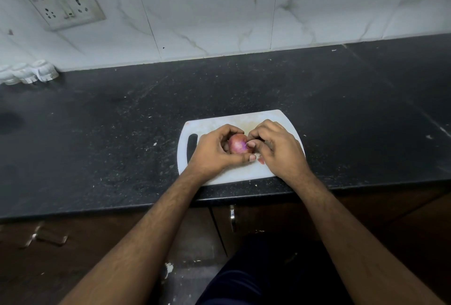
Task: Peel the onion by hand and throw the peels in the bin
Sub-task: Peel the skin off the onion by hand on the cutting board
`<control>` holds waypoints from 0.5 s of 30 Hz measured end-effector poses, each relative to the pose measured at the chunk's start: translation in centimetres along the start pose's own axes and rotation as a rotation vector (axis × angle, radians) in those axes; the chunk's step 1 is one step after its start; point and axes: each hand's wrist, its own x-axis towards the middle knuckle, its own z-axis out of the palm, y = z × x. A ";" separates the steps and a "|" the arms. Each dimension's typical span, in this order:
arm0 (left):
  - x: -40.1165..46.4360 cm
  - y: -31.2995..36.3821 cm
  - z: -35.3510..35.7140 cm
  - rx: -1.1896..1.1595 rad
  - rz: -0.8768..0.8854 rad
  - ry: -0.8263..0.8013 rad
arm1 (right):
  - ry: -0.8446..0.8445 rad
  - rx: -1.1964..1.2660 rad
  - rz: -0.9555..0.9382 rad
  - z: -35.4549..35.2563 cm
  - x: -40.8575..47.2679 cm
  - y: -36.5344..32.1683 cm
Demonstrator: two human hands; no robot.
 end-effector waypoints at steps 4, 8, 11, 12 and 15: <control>-0.1 0.2 0.2 0.057 0.024 0.018 | -0.007 -0.061 0.007 0.0 0.0 -0.1; -0.3 0.7 0.2 0.094 0.041 0.022 | -0.037 -0.067 0.014 0.0 0.0 0.0; -0.3 0.7 0.2 0.046 0.029 -0.001 | -0.059 -0.025 0.027 0.0 0.0 0.1; -0.3 0.7 0.2 0.021 0.022 -0.016 | -0.067 -0.003 0.026 0.1 0.0 0.2; -0.2 0.8 0.0 -0.045 0.006 -0.073 | -0.081 0.044 0.026 0.1 0.1 0.4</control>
